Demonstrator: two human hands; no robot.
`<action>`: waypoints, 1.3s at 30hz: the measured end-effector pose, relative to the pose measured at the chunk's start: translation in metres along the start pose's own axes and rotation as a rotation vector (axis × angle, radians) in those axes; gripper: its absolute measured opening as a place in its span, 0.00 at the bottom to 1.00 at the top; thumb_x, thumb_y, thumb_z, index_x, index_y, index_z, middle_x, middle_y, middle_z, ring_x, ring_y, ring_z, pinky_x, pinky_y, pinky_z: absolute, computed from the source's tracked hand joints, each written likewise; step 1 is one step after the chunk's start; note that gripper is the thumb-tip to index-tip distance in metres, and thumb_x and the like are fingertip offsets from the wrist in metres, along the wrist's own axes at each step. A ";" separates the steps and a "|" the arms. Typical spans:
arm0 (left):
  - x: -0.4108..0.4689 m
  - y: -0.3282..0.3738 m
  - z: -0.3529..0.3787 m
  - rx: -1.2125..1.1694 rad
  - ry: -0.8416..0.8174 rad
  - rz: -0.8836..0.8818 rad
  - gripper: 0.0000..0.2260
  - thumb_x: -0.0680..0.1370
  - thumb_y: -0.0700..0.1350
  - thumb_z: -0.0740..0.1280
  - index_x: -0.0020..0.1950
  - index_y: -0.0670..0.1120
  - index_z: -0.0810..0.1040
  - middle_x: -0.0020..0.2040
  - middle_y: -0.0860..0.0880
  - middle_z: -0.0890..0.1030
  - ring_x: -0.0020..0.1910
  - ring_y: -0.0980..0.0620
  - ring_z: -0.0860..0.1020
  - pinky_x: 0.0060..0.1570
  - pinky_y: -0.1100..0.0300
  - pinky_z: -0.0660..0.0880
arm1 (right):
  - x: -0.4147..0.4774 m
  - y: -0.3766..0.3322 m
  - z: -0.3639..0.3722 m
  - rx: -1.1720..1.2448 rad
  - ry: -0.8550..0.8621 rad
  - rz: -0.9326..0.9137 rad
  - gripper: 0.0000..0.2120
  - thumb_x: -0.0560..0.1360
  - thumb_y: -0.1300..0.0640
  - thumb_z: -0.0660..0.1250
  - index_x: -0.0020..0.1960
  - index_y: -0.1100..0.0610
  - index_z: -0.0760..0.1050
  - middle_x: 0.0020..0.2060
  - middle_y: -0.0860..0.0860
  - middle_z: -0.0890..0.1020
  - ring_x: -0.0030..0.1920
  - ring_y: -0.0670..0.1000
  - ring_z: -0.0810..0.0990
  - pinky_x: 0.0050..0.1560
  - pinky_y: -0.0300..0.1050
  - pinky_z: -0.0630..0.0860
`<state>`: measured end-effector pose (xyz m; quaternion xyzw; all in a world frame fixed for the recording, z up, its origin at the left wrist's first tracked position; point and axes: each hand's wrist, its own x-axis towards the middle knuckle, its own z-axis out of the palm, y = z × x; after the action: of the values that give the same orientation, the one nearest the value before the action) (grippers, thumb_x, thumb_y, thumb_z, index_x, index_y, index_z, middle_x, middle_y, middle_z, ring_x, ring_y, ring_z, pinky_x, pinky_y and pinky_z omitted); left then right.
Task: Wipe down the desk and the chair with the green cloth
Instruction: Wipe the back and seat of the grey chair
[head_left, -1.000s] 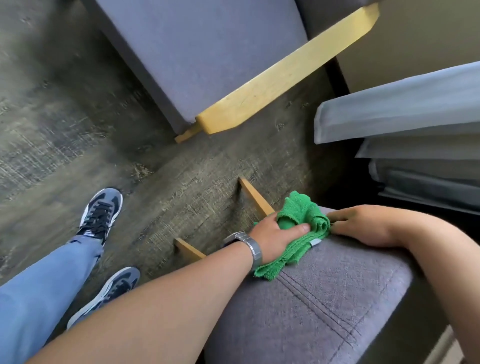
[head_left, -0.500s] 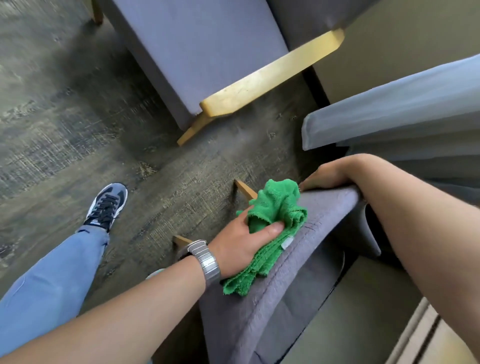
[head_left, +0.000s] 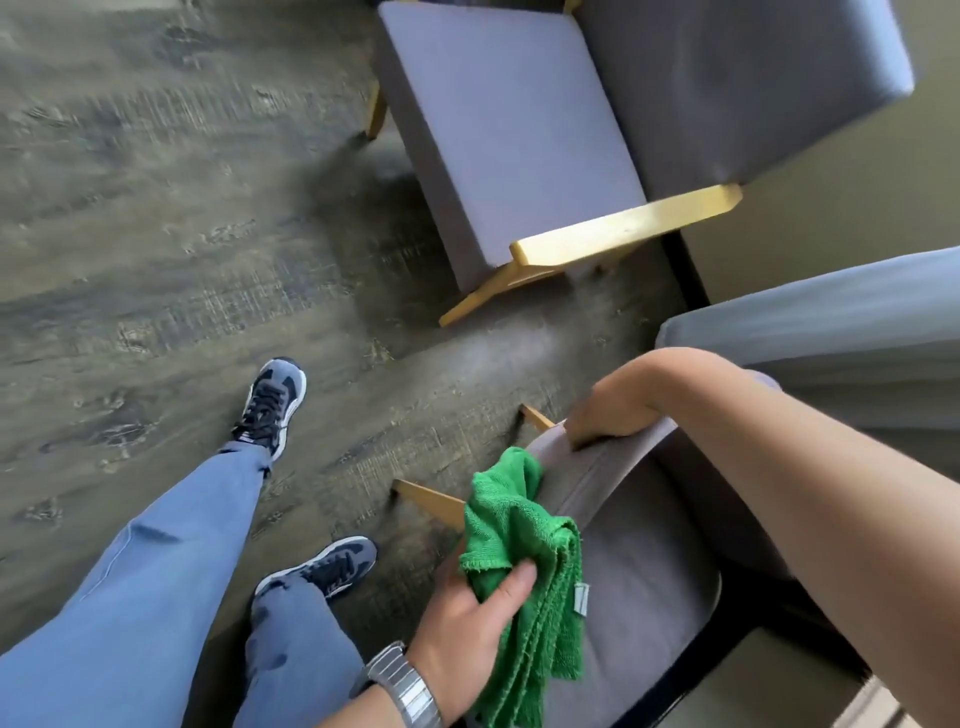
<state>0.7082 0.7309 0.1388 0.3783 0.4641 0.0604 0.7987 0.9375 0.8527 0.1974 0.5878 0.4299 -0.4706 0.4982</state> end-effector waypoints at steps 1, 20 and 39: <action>-0.001 -0.006 0.001 -0.045 0.015 -0.028 0.29 0.63 0.70 0.66 0.57 0.54 0.81 0.54 0.55 0.84 0.56 0.59 0.80 0.60 0.64 0.72 | -0.004 -0.003 0.003 -0.031 0.008 -0.011 0.20 0.80 0.48 0.56 0.65 0.58 0.74 0.63 0.57 0.77 0.54 0.56 0.74 0.56 0.49 0.69; 0.095 -0.061 -0.012 -0.244 0.002 -0.142 0.21 0.72 0.59 0.71 0.60 0.50 0.81 0.57 0.52 0.83 0.59 0.55 0.79 0.61 0.60 0.72 | 0.056 -0.049 0.033 -0.307 -0.102 -0.056 0.35 0.73 0.30 0.46 0.77 0.40 0.50 0.79 0.43 0.53 0.77 0.54 0.52 0.73 0.67 0.49; 0.090 -0.180 -0.012 -0.559 0.304 -0.500 0.17 0.67 0.58 0.73 0.54 0.55 0.82 0.50 0.55 0.86 0.53 0.51 0.83 0.58 0.54 0.75 | 0.077 -0.054 0.022 -0.298 -0.277 -0.040 0.59 0.55 0.16 0.57 0.78 0.41 0.46 0.79 0.42 0.49 0.78 0.50 0.48 0.76 0.57 0.48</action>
<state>0.7038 0.6506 -0.0456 0.0087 0.6205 0.0435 0.7830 0.8968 0.8406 0.1109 0.4285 0.4340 -0.4879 0.6245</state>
